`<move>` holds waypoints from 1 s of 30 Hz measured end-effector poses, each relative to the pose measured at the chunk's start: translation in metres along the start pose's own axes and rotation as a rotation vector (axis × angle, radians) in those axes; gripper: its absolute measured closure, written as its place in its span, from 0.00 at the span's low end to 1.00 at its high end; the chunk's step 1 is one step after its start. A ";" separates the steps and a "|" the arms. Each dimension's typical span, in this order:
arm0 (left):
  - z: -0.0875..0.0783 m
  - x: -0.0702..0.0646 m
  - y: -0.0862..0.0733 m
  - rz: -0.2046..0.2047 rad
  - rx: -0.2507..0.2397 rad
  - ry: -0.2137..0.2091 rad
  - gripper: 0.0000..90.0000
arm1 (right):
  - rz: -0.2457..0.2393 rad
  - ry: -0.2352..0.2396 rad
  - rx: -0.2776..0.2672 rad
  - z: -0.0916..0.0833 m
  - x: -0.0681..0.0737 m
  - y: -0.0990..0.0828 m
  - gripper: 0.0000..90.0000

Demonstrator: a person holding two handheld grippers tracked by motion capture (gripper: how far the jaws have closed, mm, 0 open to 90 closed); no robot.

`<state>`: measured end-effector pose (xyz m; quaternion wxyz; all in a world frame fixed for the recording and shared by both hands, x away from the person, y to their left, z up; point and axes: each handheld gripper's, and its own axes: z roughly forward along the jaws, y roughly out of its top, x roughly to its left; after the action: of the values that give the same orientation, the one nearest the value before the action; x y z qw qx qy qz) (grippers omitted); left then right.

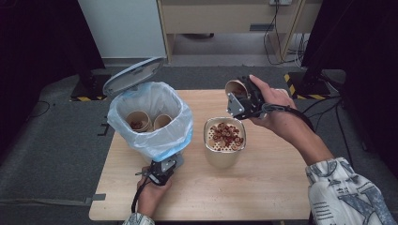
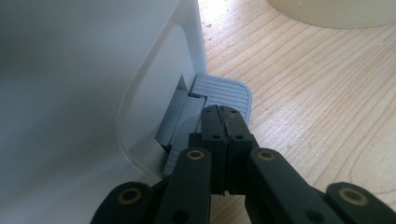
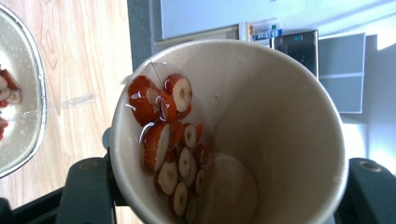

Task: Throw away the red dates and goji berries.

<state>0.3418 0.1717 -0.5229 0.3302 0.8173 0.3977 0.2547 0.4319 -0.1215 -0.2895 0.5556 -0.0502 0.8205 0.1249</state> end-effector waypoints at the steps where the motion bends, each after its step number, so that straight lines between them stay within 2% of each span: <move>1: 0.000 0.000 0.000 0.000 0.000 -0.001 0.98 | -0.005 -0.001 -0.012 -0.001 -0.001 0.000 0.37; 6: 0.000 0.000 0.000 -0.002 0.000 0.001 0.98 | -0.030 -0.014 -0.037 -0.002 -0.008 -0.002 0.37; 13: 0.000 0.000 0.000 -0.002 0.001 0.001 0.98 | -0.015 -0.018 -0.058 0.001 -0.010 -0.002 0.37; 24: 0.000 0.000 0.000 -0.002 -0.002 0.002 0.98 | -0.024 -0.027 -0.035 -0.003 -0.016 -0.001 0.37; 28: 0.000 0.000 0.000 0.001 -0.002 0.001 0.98 | -0.041 -0.029 -0.024 -0.002 -0.018 0.001 0.37; 30: 0.000 0.000 0.000 0.004 -0.002 0.000 0.98 | -0.065 -0.036 -0.010 -0.002 -0.019 0.003 0.37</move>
<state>0.3421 0.1715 -0.5229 0.3305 0.8178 0.3960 0.2554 0.4368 -0.1204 -0.2713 0.5739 -0.0772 0.8076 0.1117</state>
